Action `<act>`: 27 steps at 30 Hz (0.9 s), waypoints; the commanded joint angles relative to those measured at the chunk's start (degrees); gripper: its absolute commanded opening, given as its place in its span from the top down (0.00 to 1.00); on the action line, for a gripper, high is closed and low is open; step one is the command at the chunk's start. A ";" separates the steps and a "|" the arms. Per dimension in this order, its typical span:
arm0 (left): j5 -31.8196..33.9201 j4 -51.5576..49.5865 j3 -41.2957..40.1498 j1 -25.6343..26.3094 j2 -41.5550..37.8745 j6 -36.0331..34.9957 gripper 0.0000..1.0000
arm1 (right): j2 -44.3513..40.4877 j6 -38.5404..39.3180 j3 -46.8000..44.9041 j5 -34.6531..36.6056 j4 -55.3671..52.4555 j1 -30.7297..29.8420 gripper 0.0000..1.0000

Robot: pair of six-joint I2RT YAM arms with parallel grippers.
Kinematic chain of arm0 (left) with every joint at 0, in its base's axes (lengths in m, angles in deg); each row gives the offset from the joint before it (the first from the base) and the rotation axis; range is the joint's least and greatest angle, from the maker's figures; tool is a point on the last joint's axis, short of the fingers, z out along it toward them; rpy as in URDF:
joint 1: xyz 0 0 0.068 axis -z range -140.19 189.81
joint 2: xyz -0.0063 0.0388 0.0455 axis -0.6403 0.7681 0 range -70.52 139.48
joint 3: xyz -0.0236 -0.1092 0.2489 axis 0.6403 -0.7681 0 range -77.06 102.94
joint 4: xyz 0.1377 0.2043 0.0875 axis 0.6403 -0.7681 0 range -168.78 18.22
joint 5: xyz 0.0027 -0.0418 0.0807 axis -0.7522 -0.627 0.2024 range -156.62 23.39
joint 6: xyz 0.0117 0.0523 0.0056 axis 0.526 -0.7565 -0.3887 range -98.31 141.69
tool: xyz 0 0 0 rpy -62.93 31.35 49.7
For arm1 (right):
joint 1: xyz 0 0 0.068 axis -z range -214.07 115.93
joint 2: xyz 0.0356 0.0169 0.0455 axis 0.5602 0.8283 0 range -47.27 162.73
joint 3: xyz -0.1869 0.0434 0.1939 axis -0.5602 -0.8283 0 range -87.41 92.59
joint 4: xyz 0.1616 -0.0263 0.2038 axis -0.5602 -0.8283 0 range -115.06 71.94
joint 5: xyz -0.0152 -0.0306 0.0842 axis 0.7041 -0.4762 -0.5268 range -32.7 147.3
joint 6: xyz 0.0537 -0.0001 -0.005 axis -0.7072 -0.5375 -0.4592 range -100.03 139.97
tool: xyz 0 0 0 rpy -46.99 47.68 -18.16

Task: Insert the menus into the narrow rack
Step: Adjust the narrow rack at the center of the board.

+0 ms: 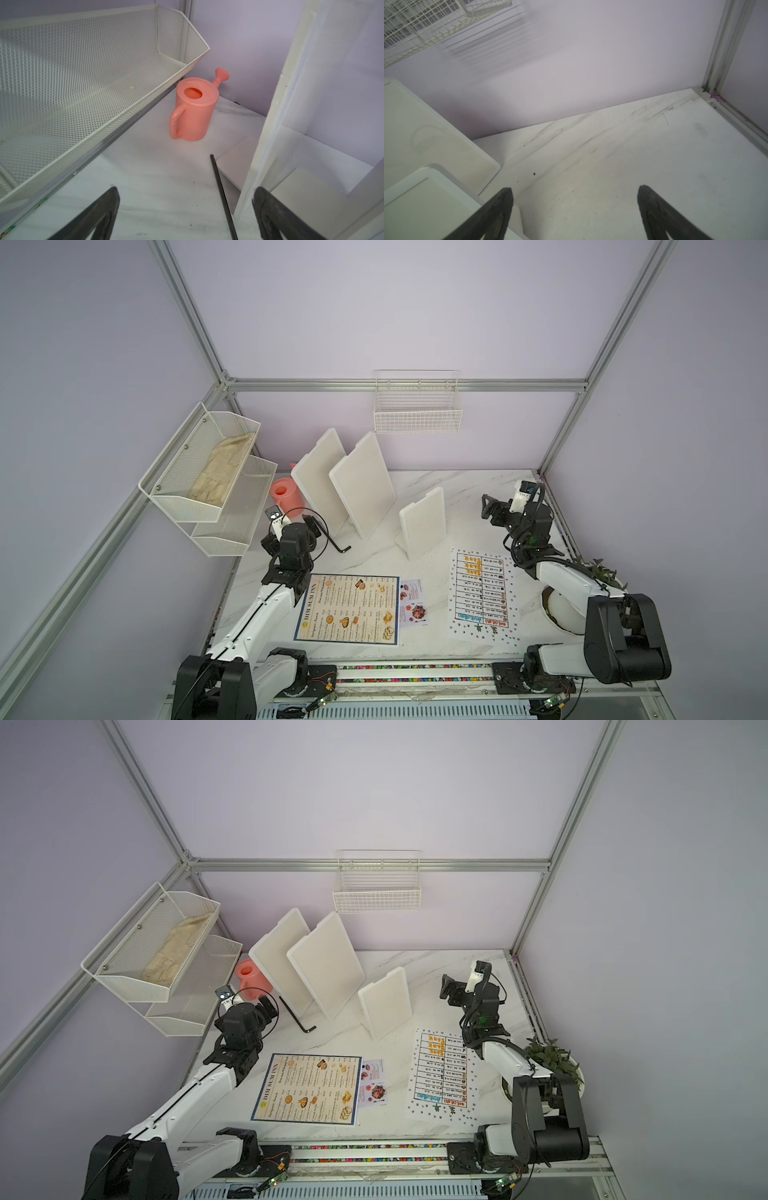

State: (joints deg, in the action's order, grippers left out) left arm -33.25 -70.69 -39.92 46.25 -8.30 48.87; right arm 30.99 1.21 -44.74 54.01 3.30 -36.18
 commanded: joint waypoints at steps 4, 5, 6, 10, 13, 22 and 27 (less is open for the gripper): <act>-9.12 -21.45 7.56 0.06 -1.96 11.70 0.00 | 1.02 -13.98 12.56 -0.64 -28.07 0.00 0.03; -11.82 -21.52 7.57 0.22 -2.08 12.04 0.00 | 1.50 -13.85 12.98 -2.69 -28.66 -0.01 0.03; -14.65 -21.62 7.52 0.68 -2.05 12.38 0.00 | 1.71 -14.16 13.34 -5.29 -29.54 0.00 0.04; -20.18 -23.19 7.32 5.19 -2.22 13.13 0.00 | 3.24 -13.23 14.18 -15.12 -33.08 -0.21 0.04; -19.00 -24.84 6.75 11.29 -2.78 14.31 0.00 | 3.67 -14.82 12.96 -18.86 -34.99 -1.10 0.04; -23.60 -25.16 4.69 23.17 -0.38 19.41 0.00 | 0.86 -17.83 4.71 -18.01 -36.50 -13.04 0.08; -26.04 -24.31 4.47 30.90 0.92 21.02 0.00 | 1.00 -20.33 1.35 -21.09 -35.29 -20.34 0.17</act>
State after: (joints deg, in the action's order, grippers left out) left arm -56.77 -95.85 -35.46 73.86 -7.91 67.75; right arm 33.22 -16.36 -42.03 35.36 -31.84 -53.51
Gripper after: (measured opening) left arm 0.997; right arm 0.846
